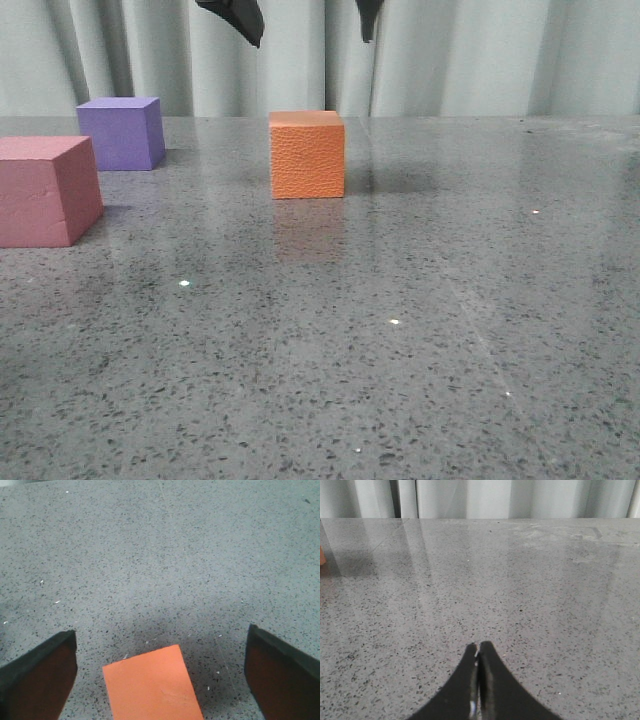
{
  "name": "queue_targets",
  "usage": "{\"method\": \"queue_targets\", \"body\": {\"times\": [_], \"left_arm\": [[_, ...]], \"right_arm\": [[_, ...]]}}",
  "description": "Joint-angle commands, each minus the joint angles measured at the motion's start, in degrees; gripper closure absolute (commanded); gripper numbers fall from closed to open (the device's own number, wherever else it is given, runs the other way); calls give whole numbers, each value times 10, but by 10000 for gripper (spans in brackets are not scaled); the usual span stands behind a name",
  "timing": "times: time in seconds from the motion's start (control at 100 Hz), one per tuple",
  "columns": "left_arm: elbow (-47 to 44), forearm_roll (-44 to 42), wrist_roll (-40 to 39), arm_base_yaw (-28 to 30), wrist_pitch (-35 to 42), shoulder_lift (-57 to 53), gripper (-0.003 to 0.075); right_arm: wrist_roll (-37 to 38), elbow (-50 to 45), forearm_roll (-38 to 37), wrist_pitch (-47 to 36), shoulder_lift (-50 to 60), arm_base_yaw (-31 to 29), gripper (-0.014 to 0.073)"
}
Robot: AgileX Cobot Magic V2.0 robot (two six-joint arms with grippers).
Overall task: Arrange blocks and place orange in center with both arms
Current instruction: 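Lower the left gripper over the orange cube and grasp it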
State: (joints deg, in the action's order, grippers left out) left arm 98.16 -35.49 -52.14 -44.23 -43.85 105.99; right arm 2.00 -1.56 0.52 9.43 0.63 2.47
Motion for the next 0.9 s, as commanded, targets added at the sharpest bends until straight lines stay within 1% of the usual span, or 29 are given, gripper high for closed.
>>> {"method": "queue_targets", "body": {"times": [0.0,0.2,0.89], "left_arm": [[21,-20,-14,-3,13,-29,80],[20,-23,-53,1,-15,-19,80],[20,-1,-54,1,-48,54,80]], "right_arm": [[-6,7,0,-49,14,-2,661],[-6,7,0,-49,14,-2,661],[-6,7,0,-49,14,-2,661]]}}
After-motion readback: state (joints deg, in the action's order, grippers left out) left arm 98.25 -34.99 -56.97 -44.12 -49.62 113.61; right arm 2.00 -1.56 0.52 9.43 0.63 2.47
